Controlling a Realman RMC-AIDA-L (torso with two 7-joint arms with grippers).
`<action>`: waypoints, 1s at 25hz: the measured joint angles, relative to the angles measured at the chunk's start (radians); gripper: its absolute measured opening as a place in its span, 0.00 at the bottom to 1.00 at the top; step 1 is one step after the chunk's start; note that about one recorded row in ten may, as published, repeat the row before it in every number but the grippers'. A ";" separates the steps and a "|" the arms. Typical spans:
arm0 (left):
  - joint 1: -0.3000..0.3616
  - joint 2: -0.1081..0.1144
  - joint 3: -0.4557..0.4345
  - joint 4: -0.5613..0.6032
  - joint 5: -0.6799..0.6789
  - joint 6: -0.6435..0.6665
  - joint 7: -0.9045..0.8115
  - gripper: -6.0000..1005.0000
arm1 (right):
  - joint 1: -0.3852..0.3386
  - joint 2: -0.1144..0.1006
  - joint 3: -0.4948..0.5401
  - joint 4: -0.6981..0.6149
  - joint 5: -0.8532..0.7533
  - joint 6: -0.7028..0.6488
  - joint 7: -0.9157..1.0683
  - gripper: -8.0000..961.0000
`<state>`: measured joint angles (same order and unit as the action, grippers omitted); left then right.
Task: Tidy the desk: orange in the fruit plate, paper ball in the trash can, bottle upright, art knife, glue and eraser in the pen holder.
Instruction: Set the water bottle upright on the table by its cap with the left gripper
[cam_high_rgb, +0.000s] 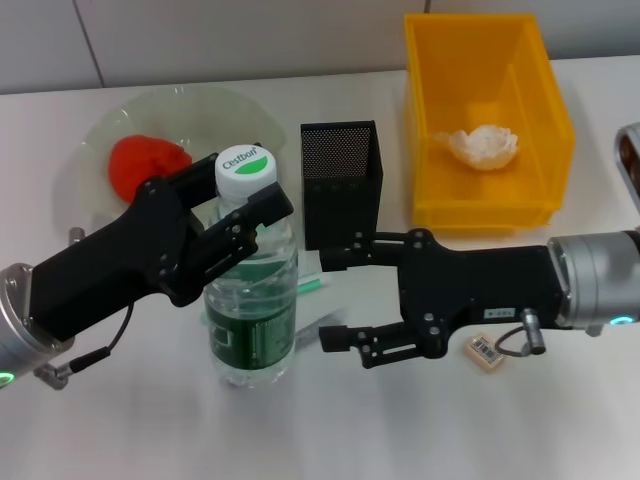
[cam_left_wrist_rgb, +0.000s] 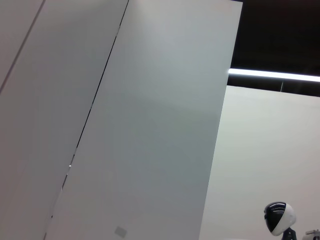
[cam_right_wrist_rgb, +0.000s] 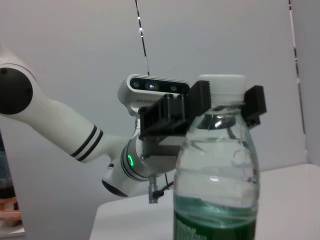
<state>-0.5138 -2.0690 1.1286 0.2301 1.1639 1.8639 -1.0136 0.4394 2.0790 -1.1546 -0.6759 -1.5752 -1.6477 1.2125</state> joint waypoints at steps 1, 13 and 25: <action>0.002 0.001 -0.002 0.005 0.000 -0.002 0.001 0.45 | -0.010 0.000 0.003 -0.007 0.000 -0.001 0.001 0.85; 0.069 0.014 -0.085 0.096 -0.003 -0.104 0.041 0.46 | -0.186 -0.013 0.132 -0.060 -0.001 -0.012 0.002 0.85; 0.135 0.013 -0.130 0.094 -0.006 -0.204 0.238 0.46 | -0.247 -0.014 0.182 -0.055 -0.017 -0.038 -0.019 0.85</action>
<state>-0.3785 -2.0560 0.9986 0.3245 1.1581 1.6599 -0.7753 0.1920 2.0647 -0.9728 -0.7313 -1.5918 -1.6858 1.1931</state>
